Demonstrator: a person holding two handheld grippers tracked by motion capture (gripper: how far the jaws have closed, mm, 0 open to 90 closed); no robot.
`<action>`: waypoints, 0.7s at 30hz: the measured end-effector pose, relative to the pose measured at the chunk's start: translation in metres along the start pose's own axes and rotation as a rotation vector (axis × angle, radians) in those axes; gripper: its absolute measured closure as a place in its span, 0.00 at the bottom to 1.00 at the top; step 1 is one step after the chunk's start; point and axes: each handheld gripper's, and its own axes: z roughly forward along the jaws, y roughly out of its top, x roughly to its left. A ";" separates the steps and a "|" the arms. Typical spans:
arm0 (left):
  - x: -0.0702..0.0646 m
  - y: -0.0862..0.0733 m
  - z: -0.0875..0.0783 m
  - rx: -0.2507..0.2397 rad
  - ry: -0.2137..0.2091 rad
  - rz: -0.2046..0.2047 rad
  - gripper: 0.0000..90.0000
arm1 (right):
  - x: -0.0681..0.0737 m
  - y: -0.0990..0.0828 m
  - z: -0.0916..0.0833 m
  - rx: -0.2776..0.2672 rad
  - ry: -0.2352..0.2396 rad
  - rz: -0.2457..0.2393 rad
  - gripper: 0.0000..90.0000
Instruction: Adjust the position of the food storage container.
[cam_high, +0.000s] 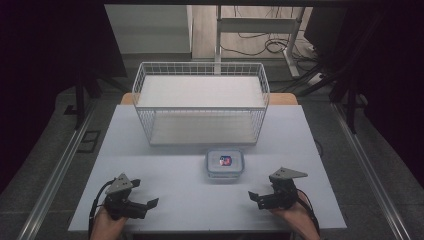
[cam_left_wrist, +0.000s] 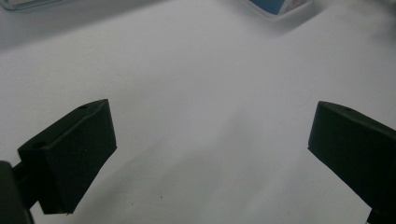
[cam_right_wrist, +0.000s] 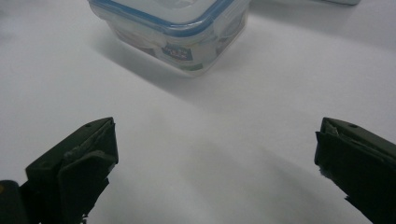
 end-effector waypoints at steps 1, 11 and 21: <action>0.000 0.000 0.000 0.000 0.003 0.000 0.01 | 0.000 0.001 0.000 0.006 0.001 0.002 0.00; -0.006 0.013 0.007 0.012 0.013 0.020 0.02 | -0.004 0.021 -0.002 -0.011 -0.013 0.053 0.13; -0.007 0.049 0.033 0.036 -0.021 0.076 0.28 | -0.011 0.041 0.008 -0.018 -0.019 0.022 0.51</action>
